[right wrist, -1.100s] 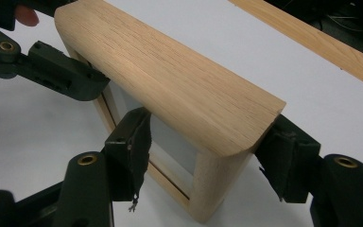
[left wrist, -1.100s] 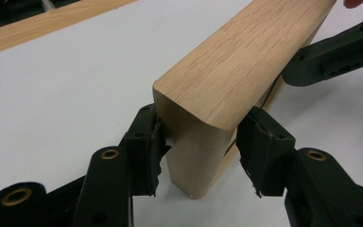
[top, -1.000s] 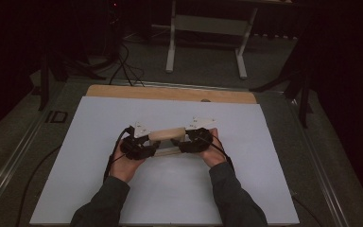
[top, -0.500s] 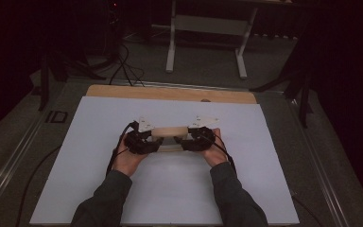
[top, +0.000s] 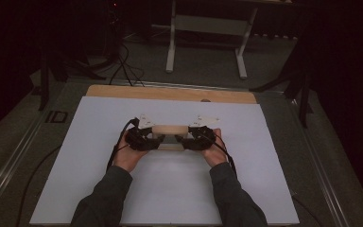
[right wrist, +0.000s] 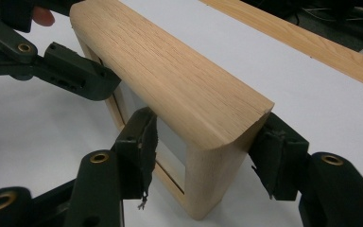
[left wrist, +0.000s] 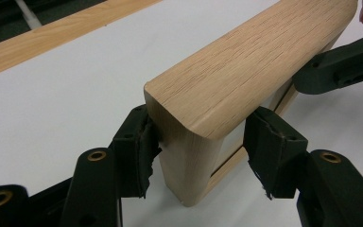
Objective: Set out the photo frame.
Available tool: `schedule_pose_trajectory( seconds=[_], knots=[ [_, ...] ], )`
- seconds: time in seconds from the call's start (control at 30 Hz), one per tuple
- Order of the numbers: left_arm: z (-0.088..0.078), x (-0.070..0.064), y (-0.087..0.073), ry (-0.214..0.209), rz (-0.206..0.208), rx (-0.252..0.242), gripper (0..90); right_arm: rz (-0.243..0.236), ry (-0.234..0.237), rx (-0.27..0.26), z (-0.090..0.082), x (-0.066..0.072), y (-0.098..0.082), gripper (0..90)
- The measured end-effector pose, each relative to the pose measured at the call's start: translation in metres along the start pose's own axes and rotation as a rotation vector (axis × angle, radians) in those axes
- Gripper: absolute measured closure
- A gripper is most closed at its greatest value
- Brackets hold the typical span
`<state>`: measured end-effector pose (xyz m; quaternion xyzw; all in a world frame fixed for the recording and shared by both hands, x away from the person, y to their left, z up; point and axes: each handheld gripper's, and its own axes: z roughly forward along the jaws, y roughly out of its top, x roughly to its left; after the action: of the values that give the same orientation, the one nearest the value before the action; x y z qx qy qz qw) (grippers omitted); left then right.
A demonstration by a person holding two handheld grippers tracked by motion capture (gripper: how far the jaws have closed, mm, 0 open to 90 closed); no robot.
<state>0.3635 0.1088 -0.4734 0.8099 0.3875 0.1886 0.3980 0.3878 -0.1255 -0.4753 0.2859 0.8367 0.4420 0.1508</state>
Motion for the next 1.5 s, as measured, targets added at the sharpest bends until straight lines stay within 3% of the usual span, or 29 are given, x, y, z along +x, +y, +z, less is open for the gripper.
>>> schedule_pose_trajectory(
  seconds=[0.43,0.9,1.5],
  knots=[
    [0.003,-0.001,0.003,-0.007,-0.014,-0.001,44.3,0.023,-0.006,0.002,-0.001,-0.004,0.0,43.4],
    [0.006,0.007,0.004,-0.037,-0.033,-0.003,44.7,0.041,-0.003,0.011,0.0,-0.007,-0.001,41.8],
    [0.012,0.011,0.004,-0.024,-0.044,0.016,46.0,0.063,-0.025,0.028,0.0,-0.011,-0.003,45.3]
  ],
)
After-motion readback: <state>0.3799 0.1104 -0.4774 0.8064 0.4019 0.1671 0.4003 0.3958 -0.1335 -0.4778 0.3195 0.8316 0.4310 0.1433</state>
